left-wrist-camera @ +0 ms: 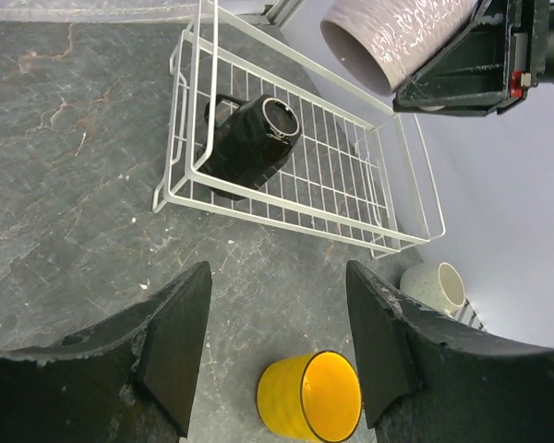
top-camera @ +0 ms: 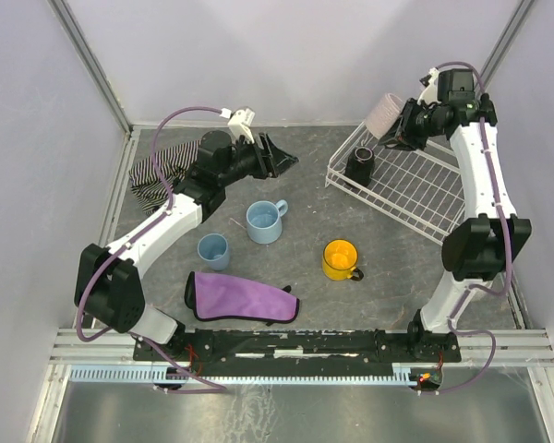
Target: Load the cups into the dish rack
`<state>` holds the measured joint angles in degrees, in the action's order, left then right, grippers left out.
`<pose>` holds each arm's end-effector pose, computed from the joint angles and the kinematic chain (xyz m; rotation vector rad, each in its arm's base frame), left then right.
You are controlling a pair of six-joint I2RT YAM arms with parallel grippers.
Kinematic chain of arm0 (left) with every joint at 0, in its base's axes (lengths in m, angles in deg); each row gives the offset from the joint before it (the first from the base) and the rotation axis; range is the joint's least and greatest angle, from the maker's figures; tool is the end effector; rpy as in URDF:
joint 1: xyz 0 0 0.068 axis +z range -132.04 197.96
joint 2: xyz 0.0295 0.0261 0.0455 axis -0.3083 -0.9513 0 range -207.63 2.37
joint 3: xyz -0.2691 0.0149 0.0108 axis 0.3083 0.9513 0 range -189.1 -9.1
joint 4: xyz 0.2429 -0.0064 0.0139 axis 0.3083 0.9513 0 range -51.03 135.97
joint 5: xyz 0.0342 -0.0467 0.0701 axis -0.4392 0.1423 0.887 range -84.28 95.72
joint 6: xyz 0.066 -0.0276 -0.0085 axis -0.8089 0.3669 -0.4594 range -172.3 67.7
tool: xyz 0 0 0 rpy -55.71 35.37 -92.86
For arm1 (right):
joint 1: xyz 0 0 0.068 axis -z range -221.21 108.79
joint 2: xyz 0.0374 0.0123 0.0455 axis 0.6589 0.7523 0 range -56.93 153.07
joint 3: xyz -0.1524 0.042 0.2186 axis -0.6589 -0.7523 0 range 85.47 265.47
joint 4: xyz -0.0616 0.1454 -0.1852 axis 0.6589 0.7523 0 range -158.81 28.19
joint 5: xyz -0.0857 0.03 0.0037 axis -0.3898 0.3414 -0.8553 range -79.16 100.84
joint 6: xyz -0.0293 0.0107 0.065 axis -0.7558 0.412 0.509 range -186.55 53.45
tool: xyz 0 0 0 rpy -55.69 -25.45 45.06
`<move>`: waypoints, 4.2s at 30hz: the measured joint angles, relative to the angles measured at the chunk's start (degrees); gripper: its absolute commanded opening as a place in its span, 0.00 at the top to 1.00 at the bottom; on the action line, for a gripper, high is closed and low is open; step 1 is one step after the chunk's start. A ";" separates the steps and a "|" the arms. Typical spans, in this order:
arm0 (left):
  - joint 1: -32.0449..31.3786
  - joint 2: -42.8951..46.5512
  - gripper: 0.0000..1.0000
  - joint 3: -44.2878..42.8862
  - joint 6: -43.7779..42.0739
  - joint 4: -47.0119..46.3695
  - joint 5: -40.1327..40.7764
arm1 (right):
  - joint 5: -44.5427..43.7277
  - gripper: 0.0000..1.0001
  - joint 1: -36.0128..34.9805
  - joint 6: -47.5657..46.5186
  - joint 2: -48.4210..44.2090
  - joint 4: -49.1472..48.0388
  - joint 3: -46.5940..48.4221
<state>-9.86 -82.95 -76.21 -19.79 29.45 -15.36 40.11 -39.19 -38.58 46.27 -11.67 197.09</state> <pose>0.3084 -0.1869 0.3404 0.2156 1.8268 -1.0760 0.3779 0.0158 0.3651 0.3977 2.4078 0.8234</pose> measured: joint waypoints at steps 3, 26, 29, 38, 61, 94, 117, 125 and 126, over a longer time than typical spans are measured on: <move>0.00 0.00 0.34 0.00 -0.42 0.94 0.02 | -4.33 0.99 0.09 -3.74 3.37 4.04 5.57; 0.00 -3.54 0.35 -0.02 -1.05 4.31 0.68 | -24.15 0.99 -1.01 -19.65 22.69 1.92 18.16; 0.09 -3.65 0.36 -0.02 -1.62 4.92 1.27 | -24.35 0.99 -1.75 -20.37 25.38 0.66 18.86; 0.26 -5.20 0.36 -0.04 -2.19 5.05 1.60 | -24.39 0.99 -3.69 -20.76 29.86 -1.25 20.17; 0.48 -6.60 0.36 -0.90 -2.84 5.68 1.79 | -26.99 0.71 -4.94 -21.24 34.91 -7.23 19.71; 0.46 0.50 0.36 0.50 -3.63 32.37 18.91 | -28.52 0.20 -4.07 -19.47 16.98 -17.31 -4.24; 0.46 -16.02 0.43 -8.50 -3.58 53.07 28.44 | -25.18 0.23 -0.98 -12.72 -5.11 -15.43 -17.79; 0.31 -20.63 0.94 -9.16 -3.02 50.66 26.36 | -18.12 0.24 -1.29 -8.13 -9.84 -14.25 -19.98; 0.31 -20.72 0.97 -9.29 -3.26 51.04 27.12 | -17.11 0.24 -1.44 -7.52 -10.67 -14.19 -20.37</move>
<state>-9.55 -103.67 -85.50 -23.05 80.49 11.76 23.00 -40.63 -46.10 35.61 -25.85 176.72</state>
